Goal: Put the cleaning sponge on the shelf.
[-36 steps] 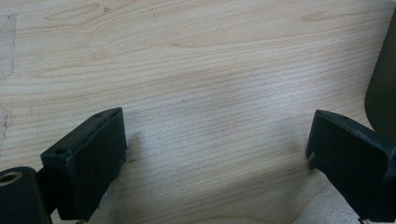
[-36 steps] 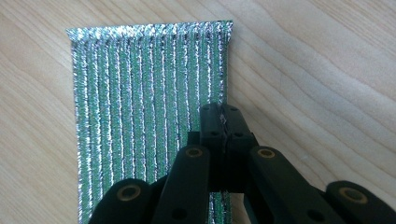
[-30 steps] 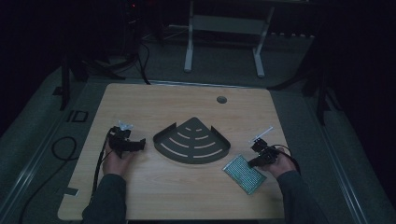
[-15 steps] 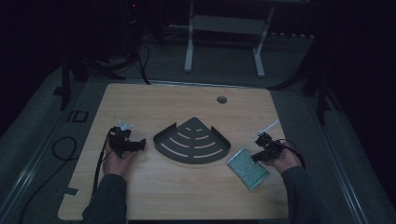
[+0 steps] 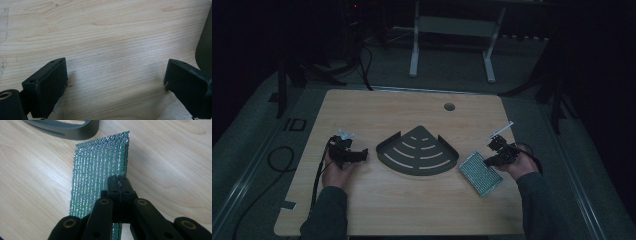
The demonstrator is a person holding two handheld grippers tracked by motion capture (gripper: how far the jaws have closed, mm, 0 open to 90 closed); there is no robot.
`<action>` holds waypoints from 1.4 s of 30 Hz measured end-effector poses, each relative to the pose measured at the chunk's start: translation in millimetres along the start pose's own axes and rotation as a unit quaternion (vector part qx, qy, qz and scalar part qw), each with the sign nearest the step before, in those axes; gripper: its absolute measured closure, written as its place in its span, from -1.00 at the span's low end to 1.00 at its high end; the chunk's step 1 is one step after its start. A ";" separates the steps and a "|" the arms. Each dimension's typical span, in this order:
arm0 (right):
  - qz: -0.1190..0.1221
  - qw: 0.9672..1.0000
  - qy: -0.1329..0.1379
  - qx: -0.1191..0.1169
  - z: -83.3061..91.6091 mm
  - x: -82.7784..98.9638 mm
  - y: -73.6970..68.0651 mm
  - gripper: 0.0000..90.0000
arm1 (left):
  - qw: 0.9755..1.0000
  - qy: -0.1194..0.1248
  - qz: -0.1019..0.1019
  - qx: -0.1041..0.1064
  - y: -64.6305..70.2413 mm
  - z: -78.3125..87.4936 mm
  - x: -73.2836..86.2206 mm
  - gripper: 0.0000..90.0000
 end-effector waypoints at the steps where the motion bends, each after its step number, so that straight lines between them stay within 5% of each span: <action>1: 0.001 1.000 -0.001 -0.001 1.0 -0.7 0.1 0.99 | 1.000 0.000 0.000 0.000 0.0 0.0 0.0 -0.88; 42: 0.002 0.999 0.049 0.022 47.7 -49.6 6.3 0.99 | 1.000 0.000 0.000 0.000 -0.1 0.0 -0.1 -0.88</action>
Point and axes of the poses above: each handheld gripper's, and its own axes: z roughly backward along the jaws, x roughly out of its underside, y roughly to its right, the point moved 8 cm from there along -z, roughly forward along the jaws, and after that the axes turned 10 degrees about -z, right-handed, at the moved point
